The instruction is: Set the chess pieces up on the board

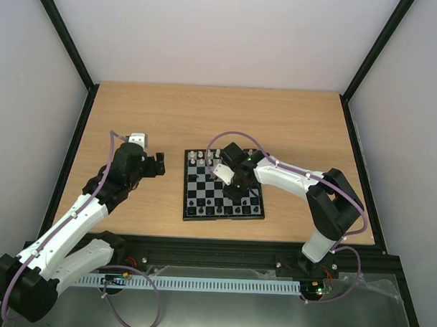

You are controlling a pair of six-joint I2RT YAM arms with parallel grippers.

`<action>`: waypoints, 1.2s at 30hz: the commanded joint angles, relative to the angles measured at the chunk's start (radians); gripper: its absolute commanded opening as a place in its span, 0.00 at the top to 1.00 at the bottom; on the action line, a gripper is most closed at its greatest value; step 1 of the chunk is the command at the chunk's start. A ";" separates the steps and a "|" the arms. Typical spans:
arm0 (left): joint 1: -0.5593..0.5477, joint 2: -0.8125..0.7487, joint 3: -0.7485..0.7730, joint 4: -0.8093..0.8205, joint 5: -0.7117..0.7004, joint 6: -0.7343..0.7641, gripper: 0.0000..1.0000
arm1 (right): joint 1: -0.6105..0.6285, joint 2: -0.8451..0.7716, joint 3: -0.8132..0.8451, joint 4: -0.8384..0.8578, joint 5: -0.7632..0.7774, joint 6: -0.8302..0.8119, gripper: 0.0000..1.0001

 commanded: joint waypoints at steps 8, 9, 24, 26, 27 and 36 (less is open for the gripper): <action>0.007 -0.003 0.001 0.007 -0.012 0.007 0.01 | -0.001 -0.002 -0.017 -0.030 -0.117 -0.016 0.95; 0.008 -0.003 0.001 0.007 -0.011 0.007 0.01 | -0.001 0.002 -0.016 -0.031 -0.126 -0.019 0.95; 0.008 0.002 0.001 0.008 -0.002 0.007 0.01 | -0.001 0.022 -0.027 -0.049 -0.105 -0.034 0.95; 0.008 0.002 0.002 0.008 -0.001 0.007 0.01 | -0.001 0.020 -0.030 -0.046 -0.097 -0.034 0.95; 0.008 0.002 0.002 0.008 0.000 0.007 0.01 | -0.001 0.020 -0.031 -0.044 -0.094 -0.034 0.95; 0.008 0.003 0.001 0.008 0.003 0.007 0.01 | -0.001 0.032 -0.044 -0.024 -0.086 -0.028 0.92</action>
